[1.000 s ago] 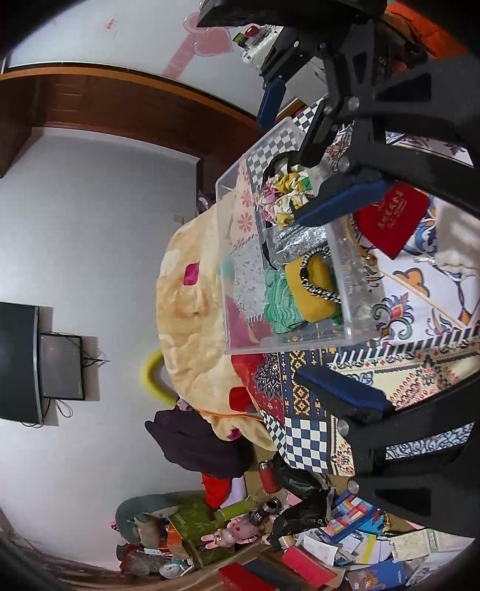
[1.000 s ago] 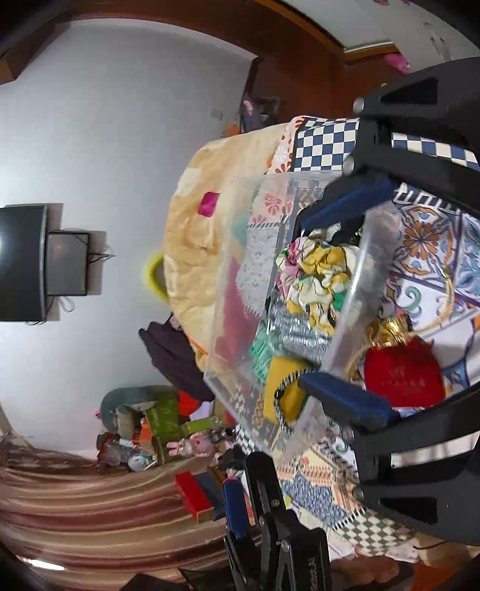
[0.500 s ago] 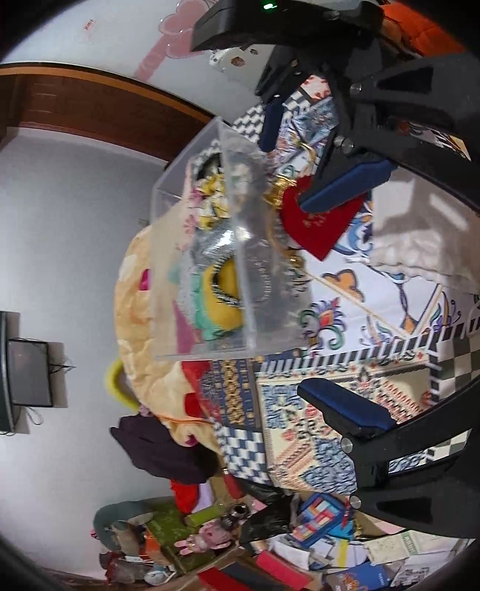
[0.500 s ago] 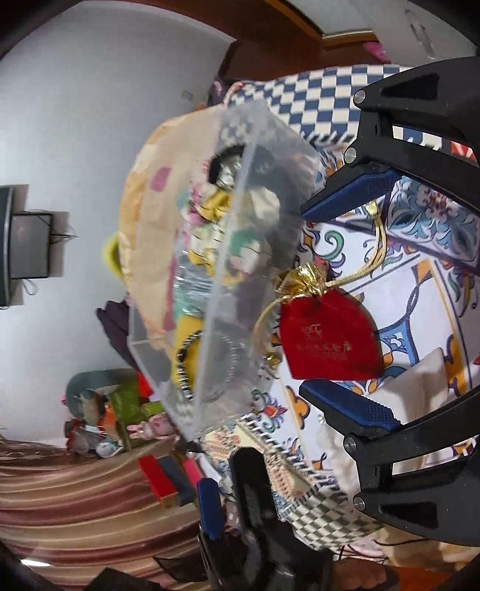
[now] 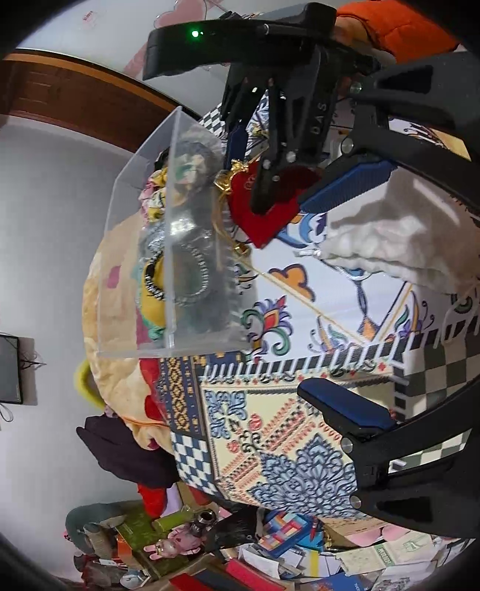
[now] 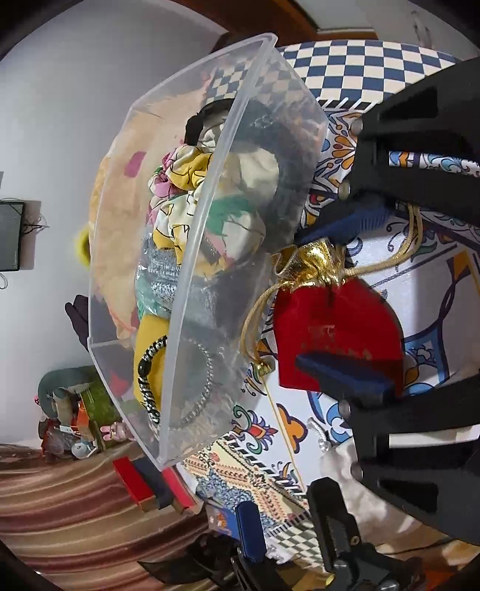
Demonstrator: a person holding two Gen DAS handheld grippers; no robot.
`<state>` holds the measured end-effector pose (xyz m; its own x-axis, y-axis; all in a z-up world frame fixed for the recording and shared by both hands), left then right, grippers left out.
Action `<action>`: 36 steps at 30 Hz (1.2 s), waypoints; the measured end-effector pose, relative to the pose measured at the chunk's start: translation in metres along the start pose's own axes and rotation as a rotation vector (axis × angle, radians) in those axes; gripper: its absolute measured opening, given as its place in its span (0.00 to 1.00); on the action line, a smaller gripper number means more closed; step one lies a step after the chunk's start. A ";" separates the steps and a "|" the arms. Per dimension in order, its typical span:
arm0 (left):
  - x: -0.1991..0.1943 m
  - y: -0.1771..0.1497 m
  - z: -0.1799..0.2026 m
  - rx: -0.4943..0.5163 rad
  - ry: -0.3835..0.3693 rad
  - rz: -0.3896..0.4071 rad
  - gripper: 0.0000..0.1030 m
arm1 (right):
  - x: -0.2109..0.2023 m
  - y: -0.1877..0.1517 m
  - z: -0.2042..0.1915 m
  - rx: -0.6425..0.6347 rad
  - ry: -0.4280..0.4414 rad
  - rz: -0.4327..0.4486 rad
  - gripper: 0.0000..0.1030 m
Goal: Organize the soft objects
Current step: 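Grasp the white cloth with the left tool while the right tool grasps the red velvet pouch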
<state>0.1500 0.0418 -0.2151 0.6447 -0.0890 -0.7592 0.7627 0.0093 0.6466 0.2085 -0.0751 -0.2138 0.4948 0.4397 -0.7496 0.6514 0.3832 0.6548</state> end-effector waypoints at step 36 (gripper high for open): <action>-0.019 -0.024 0.039 0.034 -0.031 0.004 0.08 | -0.090 -0.016 0.023 0.106 0.003 0.179 0.26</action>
<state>0.1177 0.0045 -0.2133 0.6453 -0.1200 -0.7544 0.7578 -0.0239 0.6520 0.1669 -0.1397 -0.1592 0.6063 0.4954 -0.6220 0.6105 0.2113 0.7633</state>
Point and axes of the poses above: each gripper's, at about its wrist camera, not at the fingertips, and x roughly the way its jaws point, z to its right, y to its top, the point moved 6 cm from there along x, roughly the way its jaws point, and after that the axes turned 5 degrees about x, right-handed, at the moved point
